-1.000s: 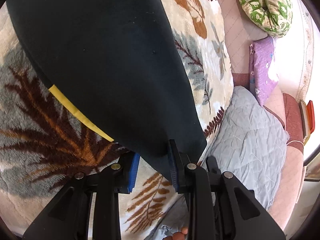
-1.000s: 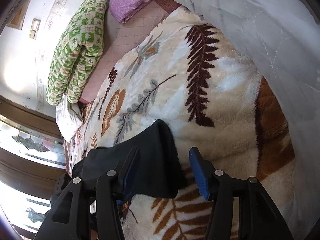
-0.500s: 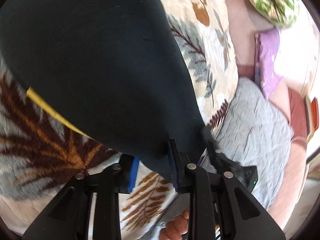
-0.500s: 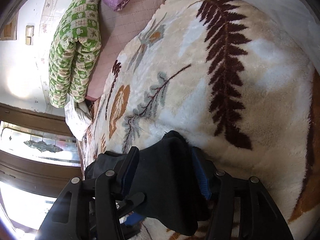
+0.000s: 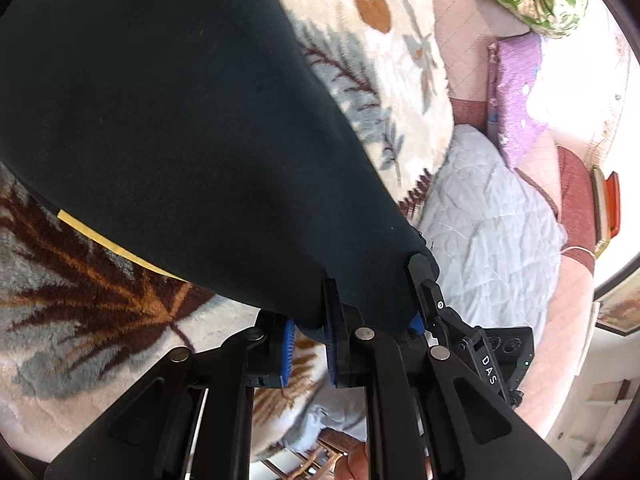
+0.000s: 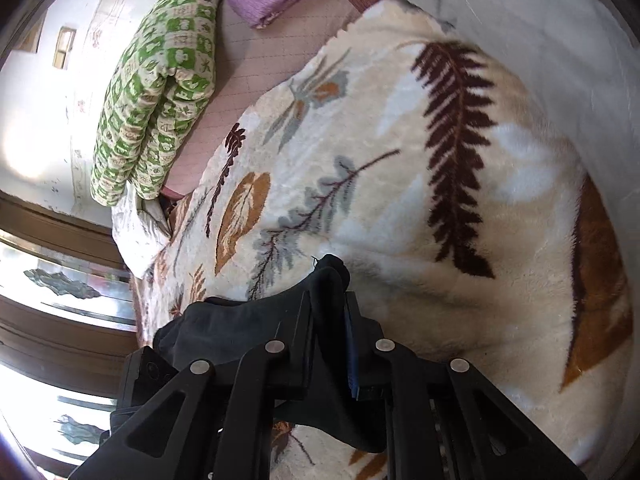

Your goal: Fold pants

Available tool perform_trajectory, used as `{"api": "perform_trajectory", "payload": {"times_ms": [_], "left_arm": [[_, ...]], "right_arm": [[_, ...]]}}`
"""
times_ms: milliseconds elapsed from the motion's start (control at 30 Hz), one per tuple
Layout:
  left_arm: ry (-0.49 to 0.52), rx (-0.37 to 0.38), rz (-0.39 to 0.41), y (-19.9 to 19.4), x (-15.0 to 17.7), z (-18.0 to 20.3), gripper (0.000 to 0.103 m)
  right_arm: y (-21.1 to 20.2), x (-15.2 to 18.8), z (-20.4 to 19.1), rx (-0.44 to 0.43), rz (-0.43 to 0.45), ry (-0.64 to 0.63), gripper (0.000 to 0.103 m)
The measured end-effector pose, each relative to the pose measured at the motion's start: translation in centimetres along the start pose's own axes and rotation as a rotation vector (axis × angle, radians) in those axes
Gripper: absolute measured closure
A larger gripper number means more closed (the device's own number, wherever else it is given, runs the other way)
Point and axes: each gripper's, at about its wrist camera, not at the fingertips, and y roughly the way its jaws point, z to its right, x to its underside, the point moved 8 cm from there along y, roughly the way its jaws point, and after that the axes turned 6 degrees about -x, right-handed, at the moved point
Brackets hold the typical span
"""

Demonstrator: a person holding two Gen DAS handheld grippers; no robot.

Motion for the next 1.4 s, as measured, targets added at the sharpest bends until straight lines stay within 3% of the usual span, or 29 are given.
{"api": "perform_trajectory", "payload": {"times_ms": [333,500,800,1000,1100,1200,1267,1400], "left_arm": [[-0.036,0.102,-0.009,-5.1,-2.1,-0.9,0.093],[-0.07,0.121,0.037,-8.1,-4.7,-2.9,0.093],[-0.115,0.115,0.037,-10.9,-7.5,-7.7,0.093],[-0.169,0.137,-0.097,-10.2,-6.6,-9.9,0.093],[-0.158,0.134,-0.121,-10.8,-5.5,-11.2,0.093],[-0.083,0.134,-0.045,-13.0,-6.2,-11.0,0.093],[0.001,0.123,0.058,-14.5,-6.7,-10.1,0.092],[0.271,0.104,0.185,-15.1,-5.7,-7.1,0.09]], "right_arm": [[1.1,0.4,-7.4,0.107,-0.02,-0.11,0.091],[4.2,1.2,-11.2,0.128,-0.058,-0.152,0.091],[11.4,4.2,-15.7,0.105,-0.141,-0.166,0.091],[14.8,5.5,-16.7,0.075,-0.178,-0.138,0.091],[16.3,6.4,-16.8,0.049,-0.205,-0.115,0.09],[16.5,6.7,-17.4,0.033,-0.214,-0.127,0.09],[16.1,6.7,-17.7,0.02,-0.222,-0.135,0.09],[14.9,6.3,-17.6,0.013,-0.235,-0.137,0.09]]}}
